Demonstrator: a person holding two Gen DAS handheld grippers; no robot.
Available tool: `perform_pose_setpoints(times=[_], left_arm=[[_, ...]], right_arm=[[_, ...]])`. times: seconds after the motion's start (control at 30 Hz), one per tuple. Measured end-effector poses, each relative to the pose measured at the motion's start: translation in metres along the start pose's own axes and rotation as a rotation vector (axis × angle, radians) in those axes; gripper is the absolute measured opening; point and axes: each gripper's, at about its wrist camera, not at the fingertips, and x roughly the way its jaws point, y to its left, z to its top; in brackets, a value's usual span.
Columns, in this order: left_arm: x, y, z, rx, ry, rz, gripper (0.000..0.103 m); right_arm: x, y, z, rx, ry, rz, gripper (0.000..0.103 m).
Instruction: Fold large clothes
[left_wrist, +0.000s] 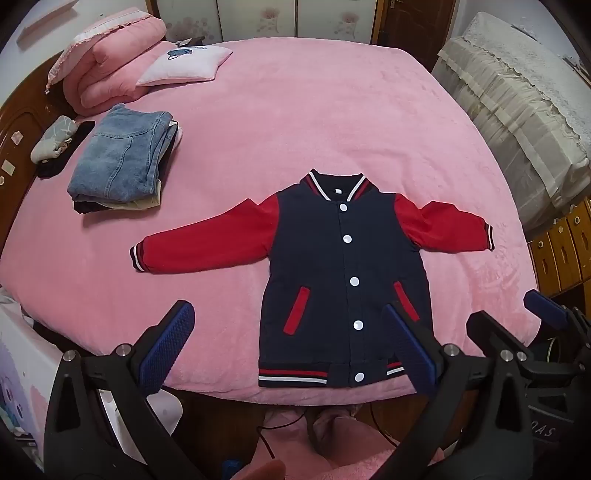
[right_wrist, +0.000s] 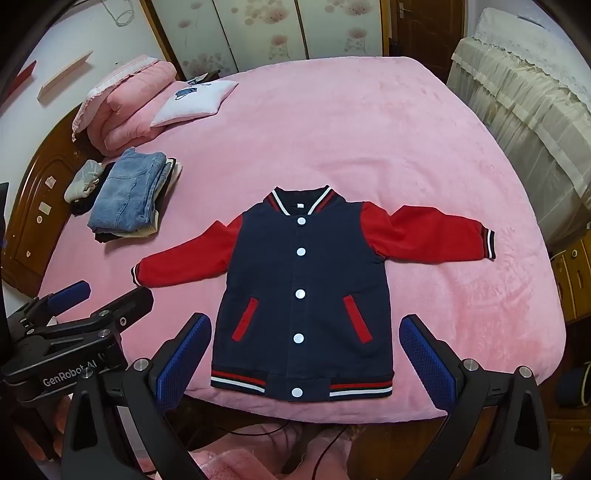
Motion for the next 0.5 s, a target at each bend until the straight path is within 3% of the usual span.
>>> perform_pose_setpoints(times=[0.5], left_arm=[[0.0019,-0.0039,-0.0008,-0.007,0.015,-0.005,0.100]], right_arm=[[0.0007,-0.0099,-0.0078,0.005,0.009,0.007,0.103]])
